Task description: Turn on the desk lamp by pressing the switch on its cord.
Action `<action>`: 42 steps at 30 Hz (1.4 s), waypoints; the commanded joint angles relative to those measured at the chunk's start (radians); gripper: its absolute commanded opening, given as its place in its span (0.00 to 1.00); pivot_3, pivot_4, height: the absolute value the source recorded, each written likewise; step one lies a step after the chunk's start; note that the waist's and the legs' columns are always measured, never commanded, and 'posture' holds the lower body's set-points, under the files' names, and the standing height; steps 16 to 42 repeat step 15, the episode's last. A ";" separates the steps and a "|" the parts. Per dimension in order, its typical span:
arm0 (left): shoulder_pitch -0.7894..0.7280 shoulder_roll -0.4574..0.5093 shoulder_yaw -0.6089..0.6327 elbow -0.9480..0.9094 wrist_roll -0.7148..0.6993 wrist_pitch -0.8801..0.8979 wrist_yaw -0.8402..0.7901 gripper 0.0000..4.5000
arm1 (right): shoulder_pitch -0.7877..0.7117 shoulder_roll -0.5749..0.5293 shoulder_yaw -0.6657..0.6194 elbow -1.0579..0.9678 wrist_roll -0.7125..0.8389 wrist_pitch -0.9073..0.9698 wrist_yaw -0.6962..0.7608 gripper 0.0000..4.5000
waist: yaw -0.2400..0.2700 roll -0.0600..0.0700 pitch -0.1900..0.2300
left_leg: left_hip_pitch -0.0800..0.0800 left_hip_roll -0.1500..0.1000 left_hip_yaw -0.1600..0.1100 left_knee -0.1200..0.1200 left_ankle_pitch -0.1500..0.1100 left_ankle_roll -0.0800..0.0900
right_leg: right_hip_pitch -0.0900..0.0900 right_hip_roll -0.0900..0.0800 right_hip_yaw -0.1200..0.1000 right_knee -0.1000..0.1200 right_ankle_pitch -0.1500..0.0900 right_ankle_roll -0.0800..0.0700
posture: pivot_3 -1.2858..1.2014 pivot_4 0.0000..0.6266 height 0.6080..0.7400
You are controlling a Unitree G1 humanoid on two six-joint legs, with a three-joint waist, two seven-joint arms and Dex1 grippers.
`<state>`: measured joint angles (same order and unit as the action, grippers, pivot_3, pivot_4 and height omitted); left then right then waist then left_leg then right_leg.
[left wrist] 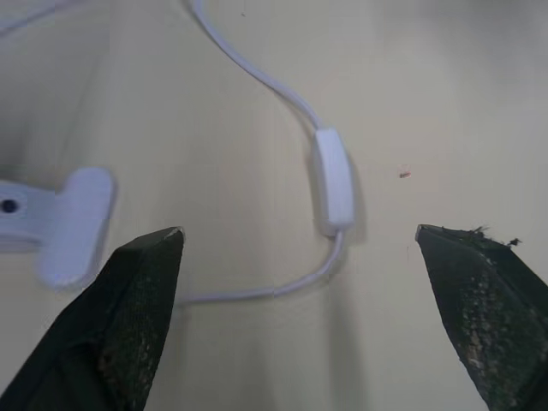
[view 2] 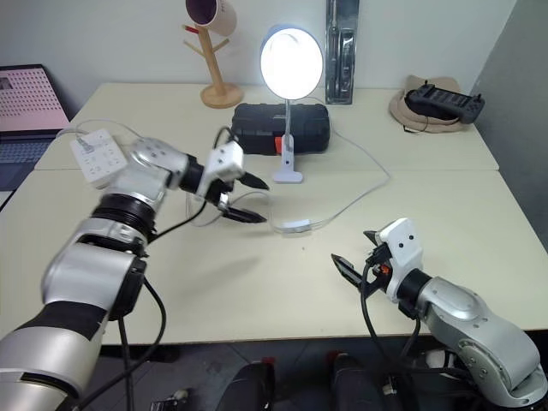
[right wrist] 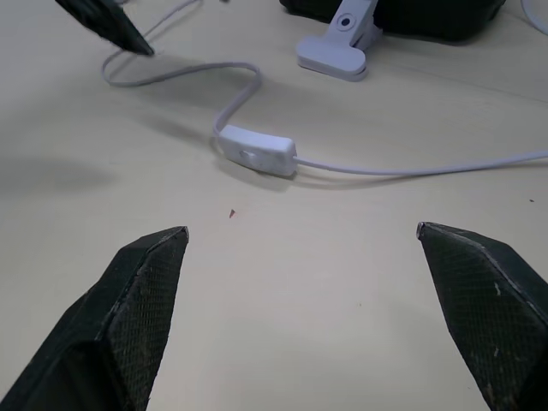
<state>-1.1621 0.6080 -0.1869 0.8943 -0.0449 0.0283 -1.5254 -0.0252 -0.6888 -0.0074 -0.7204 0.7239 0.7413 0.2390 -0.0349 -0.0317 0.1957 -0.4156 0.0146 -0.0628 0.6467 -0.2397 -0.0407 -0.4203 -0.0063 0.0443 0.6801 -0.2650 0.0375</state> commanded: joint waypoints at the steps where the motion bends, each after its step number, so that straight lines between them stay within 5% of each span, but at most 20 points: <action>1: 0.206 0.099 0.144 -0.376 -0.088 0.253 0.135 0.99 | 0.001 -0.027 -0.051 0.001 -0.024 -0.009 0.048 1.00 | -0.009 0.001 -0.001 | 0.000 0.000 0.000 0.000 0.000 0.000 | 0.000 0.000 0.000 0.000 0.000 0.000 | 0.52 0.24 1.00; 8: 0.612 0.116 0.313 -0.794 -0.126 0.481 0.440 0.99 | -0.028 0.008 -0.021 0.063 -0.101 0.002 0.051 1.00 | -0.002 0.001 -0.001 | 0.002 0.001 -0.002 0.000 0.000 -0.001 | 0.001 -0.001 -0.002 0.001 0.002 -0.005 | 0.52 0.24 1.00; 15: 0.803 0.074 0.384 -1.068 -0.200 0.645 0.625 0.99 | -0.072 0.055 -0.017 0.110 -0.134 0.029 0.048 1.00 | 0.012 0.001 -0.001 | 0.009 0.000 -0.003 0.001 0.000 -0.001 | 0.011 -0.002 -0.003 -0.001 0.000 -0.001 | 0.52 0.24 1.00; 42: 0.803 0.074 0.384 -1.068 -0.200 0.645 0.625 0.99 | -0.072 0.055 -0.017 0.110 -0.134 0.029 0.048 1.00 | 0.012 0.001 -0.001 | 0.009 0.000 -0.003 0.001 0.000 -0.001 | 0.011 -0.002 -0.003 -0.001 0.000 -0.001 | 0.52 0.24 1.00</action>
